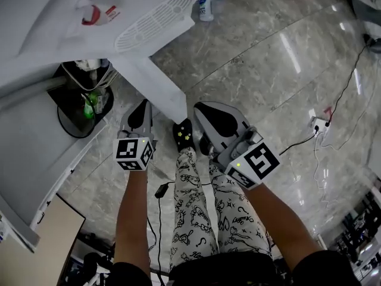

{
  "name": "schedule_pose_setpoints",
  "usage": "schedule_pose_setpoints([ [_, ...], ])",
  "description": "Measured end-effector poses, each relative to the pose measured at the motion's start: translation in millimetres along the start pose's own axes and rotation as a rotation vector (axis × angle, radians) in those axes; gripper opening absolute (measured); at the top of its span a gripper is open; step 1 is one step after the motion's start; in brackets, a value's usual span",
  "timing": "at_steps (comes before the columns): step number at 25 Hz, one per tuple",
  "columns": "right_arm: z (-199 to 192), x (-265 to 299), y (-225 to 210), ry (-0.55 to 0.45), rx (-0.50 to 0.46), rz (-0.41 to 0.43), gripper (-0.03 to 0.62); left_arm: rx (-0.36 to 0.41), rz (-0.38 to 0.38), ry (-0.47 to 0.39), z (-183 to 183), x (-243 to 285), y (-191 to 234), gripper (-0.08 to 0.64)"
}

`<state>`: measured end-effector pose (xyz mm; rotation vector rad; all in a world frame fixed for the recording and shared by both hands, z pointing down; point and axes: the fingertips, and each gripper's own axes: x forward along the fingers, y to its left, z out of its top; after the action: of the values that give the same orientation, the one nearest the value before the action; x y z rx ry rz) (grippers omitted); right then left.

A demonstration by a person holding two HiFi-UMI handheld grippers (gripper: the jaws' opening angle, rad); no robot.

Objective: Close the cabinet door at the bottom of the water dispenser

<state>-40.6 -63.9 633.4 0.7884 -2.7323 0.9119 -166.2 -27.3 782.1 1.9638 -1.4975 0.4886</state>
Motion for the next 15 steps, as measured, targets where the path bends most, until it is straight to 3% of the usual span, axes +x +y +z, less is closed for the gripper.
schedule_pose_setpoints([
  [4, 13.4, -12.3, -14.6, -0.038, 0.02, -0.006, 0.017, 0.041, -0.041, -0.01, 24.8, 35.5, -27.3, -0.006],
  [10, 26.6, -26.3, -40.6, -0.093, 0.041, -0.043, 0.017, 0.176, -0.109, 0.011, 59.5, 83.7, -42.2, -0.005],
  [15, 30.5, -29.9, -62.4, -0.114, 0.068, -0.085, 0.017, 0.153, -0.084, -0.018, 83.4, 115.8, -37.4, -0.005],
])
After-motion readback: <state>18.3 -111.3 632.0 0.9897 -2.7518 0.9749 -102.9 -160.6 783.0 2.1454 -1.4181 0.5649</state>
